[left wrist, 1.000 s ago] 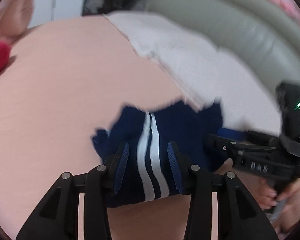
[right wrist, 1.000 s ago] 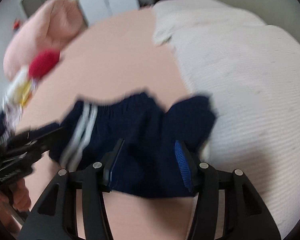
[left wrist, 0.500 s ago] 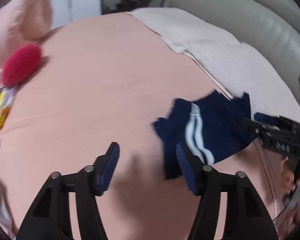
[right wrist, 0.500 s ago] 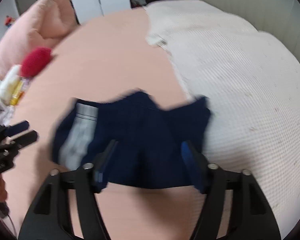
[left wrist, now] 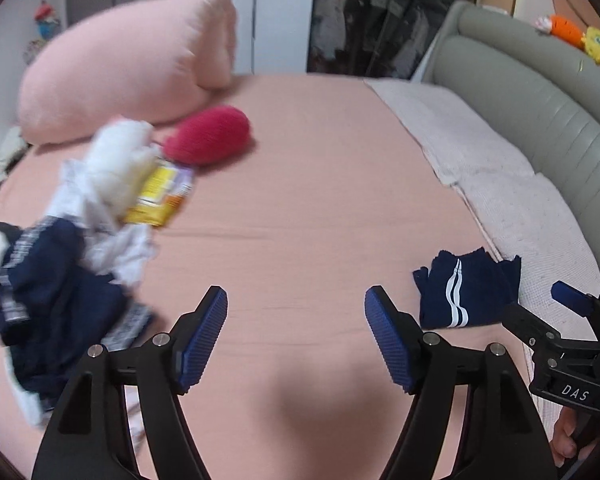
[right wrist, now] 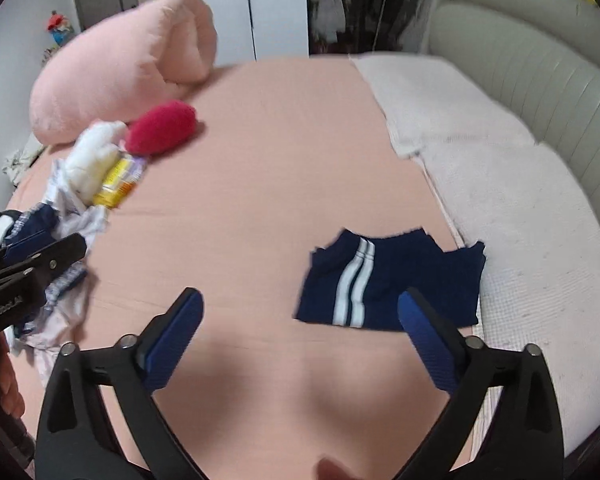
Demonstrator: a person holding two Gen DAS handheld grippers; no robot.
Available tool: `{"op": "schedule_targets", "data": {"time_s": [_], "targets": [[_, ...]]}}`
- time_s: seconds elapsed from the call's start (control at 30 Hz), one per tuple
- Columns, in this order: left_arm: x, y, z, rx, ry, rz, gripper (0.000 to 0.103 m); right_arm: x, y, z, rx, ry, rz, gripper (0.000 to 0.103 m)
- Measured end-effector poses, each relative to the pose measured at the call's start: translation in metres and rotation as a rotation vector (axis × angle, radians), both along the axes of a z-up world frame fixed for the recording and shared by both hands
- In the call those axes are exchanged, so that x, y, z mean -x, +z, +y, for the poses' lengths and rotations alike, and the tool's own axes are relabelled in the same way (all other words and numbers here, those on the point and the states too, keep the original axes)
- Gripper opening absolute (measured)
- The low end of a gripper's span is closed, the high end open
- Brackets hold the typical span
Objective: Fold clothes
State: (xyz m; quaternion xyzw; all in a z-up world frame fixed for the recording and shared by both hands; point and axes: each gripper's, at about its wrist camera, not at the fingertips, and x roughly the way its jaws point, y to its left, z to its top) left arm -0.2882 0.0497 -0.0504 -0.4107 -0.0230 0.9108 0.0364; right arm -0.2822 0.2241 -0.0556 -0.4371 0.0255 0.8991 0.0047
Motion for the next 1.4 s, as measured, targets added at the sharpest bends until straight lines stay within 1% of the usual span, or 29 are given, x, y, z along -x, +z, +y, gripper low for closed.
{"op": "schedule_targets", "data": {"time_s": [0.13, 0.2, 0.3, 0.33, 0.43, 0.5, 0.53, 0.57, 0.63, 0.77, 0.83, 0.9, 1.07, 1.27, 1.4], "targets": [[-0.060, 0.039, -0.033, -0.016, 0.028, 0.068, 0.075, -0.041, 0.025, -0.016, 0.088, 0.004, -0.024, 0.102], [-0.094, 0.056, -0.047, -0.004, 0.036, 0.096, 0.079, -0.067, 0.037, -0.025, 0.098, 0.022, -0.013, 0.102], [-0.141, 0.073, -0.056, 0.042, 0.039, 0.128, 0.082, -0.111, 0.050, -0.040, 0.059, 0.022, 0.025, 0.102], [-0.156, 0.076, -0.058, 0.049, 0.038, 0.142, 0.082, -0.128, 0.055, -0.043, 0.045, 0.028, 0.042, 0.102], [-0.193, 0.080, -0.064, 0.026, 0.006, 0.146, 0.084, -0.172, 0.067, -0.050, 0.009, 0.023, 0.083, 0.102], [-0.213, 0.079, -0.067, 0.019, 0.010, 0.142, 0.084, -0.203, 0.074, -0.057, -0.069, -0.015, 0.122, 0.102], [-0.223, 0.079, -0.068, 0.026, 0.016, 0.150, 0.084, -0.215, 0.077, -0.055, -0.086, -0.035, 0.135, 0.102], [-0.234, 0.079, -0.068, 0.033, 0.023, 0.159, 0.084, -0.228, 0.081, -0.054, -0.099, -0.054, 0.147, 0.102], [-0.253, 0.078, -0.067, 0.045, 0.012, 0.166, 0.084, -0.248, 0.086, -0.052, -0.073, -0.072, 0.154, 0.102], [-0.287, 0.074, -0.066, 0.026, -0.012, 0.148, 0.084, -0.281, 0.091, -0.043, -0.012, -0.099, 0.150, 0.102], [-0.303, 0.070, -0.064, 0.023, -0.027, 0.142, 0.084, -0.295, 0.089, -0.040, 0.026, -0.093, 0.133, 0.102], [-0.319, 0.066, -0.063, 0.027, -0.015, 0.135, 0.084, -0.310, 0.085, -0.043, 0.012, -0.086, 0.130, 0.102], [-0.345, 0.056, -0.062, -0.006, -0.005, 0.130, 0.084, -0.341, 0.070, -0.044, -0.035, -0.076, 0.112, 0.102], [-0.355, 0.051, -0.062, -0.014, -0.003, 0.136, 0.084, -0.352, 0.058, -0.046, -0.061, -0.062, 0.088, 0.102], [-0.355, 0.047, -0.060, 0.007, -0.009, 0.131, 0.084, -0.353, 0.058, -0.043, -0.054, -0.055, 0.096, 0.102]]}}
